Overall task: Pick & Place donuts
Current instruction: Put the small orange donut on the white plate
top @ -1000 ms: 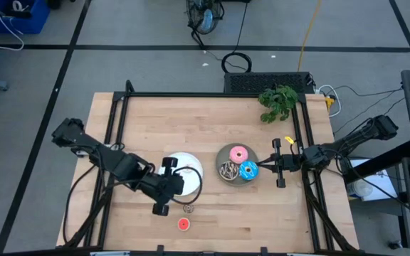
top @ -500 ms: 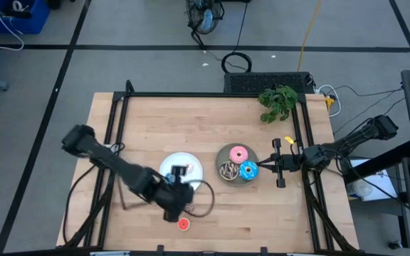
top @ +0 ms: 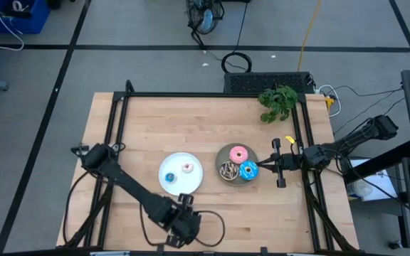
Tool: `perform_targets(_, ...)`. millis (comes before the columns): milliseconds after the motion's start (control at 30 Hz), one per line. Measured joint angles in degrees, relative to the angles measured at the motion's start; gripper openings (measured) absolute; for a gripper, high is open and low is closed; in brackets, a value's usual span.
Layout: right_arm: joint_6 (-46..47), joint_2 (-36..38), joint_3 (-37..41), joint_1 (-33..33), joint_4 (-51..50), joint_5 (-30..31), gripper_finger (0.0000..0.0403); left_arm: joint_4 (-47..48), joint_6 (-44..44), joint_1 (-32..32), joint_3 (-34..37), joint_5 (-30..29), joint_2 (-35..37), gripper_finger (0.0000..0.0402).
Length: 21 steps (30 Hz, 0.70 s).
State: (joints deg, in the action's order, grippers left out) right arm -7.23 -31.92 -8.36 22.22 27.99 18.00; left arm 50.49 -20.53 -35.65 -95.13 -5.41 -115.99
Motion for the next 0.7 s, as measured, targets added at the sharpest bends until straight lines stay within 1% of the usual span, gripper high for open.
perform_targets(133, 0.06, 0.0, 0.0, 0.0, 0.01, -0.02, 0.0, 0.59, -3.72, -2.46, 0.0, 0.17, -0.65, 0.019)
perform_targets(267, -0.17, 0.0, 0.0, 0.0, 0.55, -0.02, 0.0, 0.02, -2.57, -5.18, 0.0, -0.98, -1.79, 0.018)
perform_targets(367, -1.88, 0.0, 0.0, 0.02, 1.12, -0.02, 0.0, -0.74, -1.62, -6.6, 0.0, -3.3, -2.73, 0.0167)
perform_targets(567, -2.58, 0.0, 0.0, 0.0, 4.21, -0.02, 0.0, -1.19, 0.54, -5.93, 0.02, -3.72, -5.17, 0.0153)
perform_targets(700, -2.64, 0.0, 0.0, 0.0, 4.3, -0.04, 0.0, -1.23, 0.76, -5.11, 0.02, -1.05, -6.74, 0.0161)
